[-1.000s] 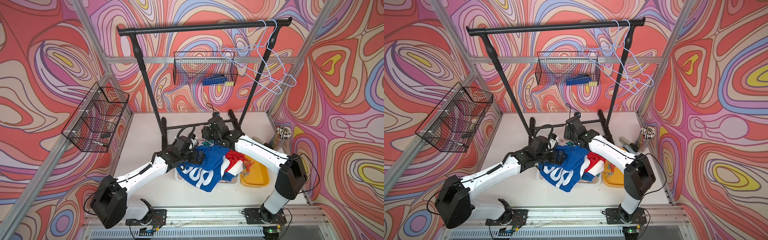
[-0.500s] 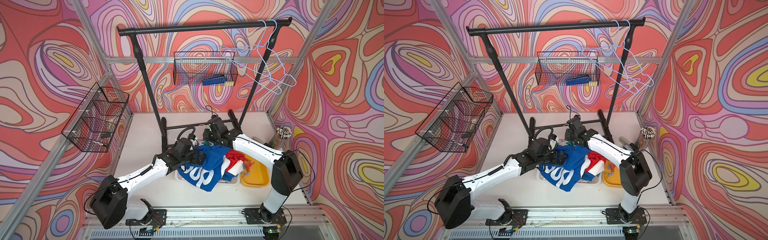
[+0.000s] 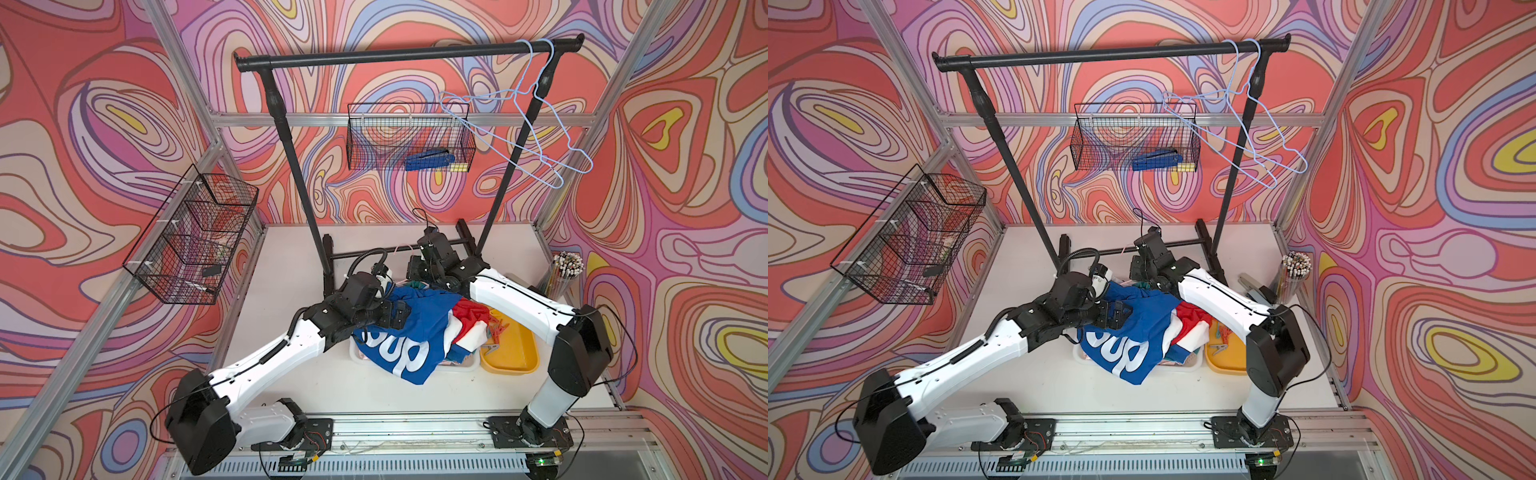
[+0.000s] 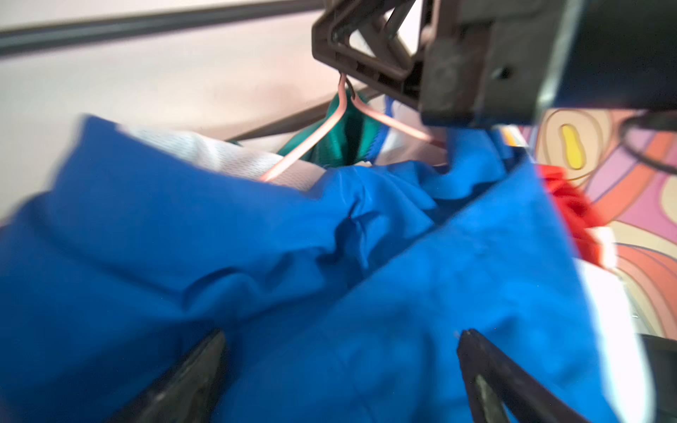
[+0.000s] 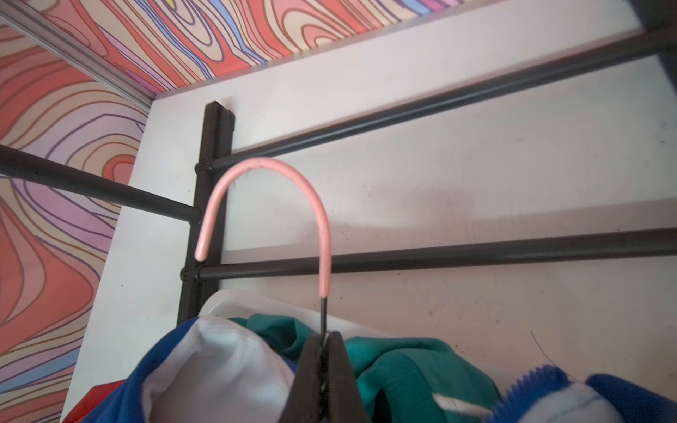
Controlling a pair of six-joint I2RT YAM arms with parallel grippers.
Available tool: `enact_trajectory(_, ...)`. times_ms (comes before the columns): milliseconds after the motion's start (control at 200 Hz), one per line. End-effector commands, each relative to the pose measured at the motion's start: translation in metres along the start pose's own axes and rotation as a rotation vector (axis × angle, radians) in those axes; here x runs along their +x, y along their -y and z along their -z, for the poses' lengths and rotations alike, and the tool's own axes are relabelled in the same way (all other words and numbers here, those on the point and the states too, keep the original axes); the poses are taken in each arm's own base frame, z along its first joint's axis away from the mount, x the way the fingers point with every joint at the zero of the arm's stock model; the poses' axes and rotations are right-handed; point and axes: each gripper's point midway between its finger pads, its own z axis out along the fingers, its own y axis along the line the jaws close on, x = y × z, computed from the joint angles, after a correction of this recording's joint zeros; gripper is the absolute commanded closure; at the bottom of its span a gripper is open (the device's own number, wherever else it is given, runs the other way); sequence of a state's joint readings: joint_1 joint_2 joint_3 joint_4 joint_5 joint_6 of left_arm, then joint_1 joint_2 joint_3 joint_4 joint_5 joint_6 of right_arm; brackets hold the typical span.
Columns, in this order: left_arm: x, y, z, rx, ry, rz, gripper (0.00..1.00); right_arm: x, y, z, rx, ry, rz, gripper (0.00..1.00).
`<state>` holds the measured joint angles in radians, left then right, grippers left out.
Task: Remove the clothespins securing jackets to the hanger
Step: Pick up the hanger from the basket, then remove the jacket from the hanger.
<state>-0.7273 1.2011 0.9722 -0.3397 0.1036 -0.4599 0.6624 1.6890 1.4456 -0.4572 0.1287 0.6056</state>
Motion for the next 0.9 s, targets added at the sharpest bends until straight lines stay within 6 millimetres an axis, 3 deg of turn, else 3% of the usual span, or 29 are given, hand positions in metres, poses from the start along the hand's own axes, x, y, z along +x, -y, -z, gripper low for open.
enact_trajectory(0, -0.021, -0.002, 0.044, -0.068, 0.061, -0.020, 0.00, -0.038, -0.022, 0.047, -0.017, 0.147, 0.076, 1.00)
enact_trajectory(135, -0.037, -0.012, 0.074, -0.153, 0.104, -0.044, 0.00, -0.047, -0.045, 0.076, -0.008, 0.237, 0.152, 1.00)
enact_trajectory(316, -0.049, -0.028, 0.091, -0.259, 0.122, -0.054, 0.00, -0.053, -0.068, 0.108, 0.018, 0.344, 0.227, 1.00)
enact_trajectory(536, -0.056, -0.047, 0.086, -0.290, 0.094, 0.011, 0.03, -0.057, -0.085, 0.140, 0.034, 0.441, 0.280, 1.00)
enact_trajectory(756, -0.062, -0.040, 0.078, -0.227, 0.084, 0.031, 0.08, -0.052, -0.094, 0.152, 0.038, 0.468, 0.319, 1.00)
enact_trajectory(896, -0.060, -0.042, 0.073, -0.239, 0.049, 0.037, 0.25, -0.051, -0.096, 0.157, 0.040, 0.489, 0.326, 1.00)
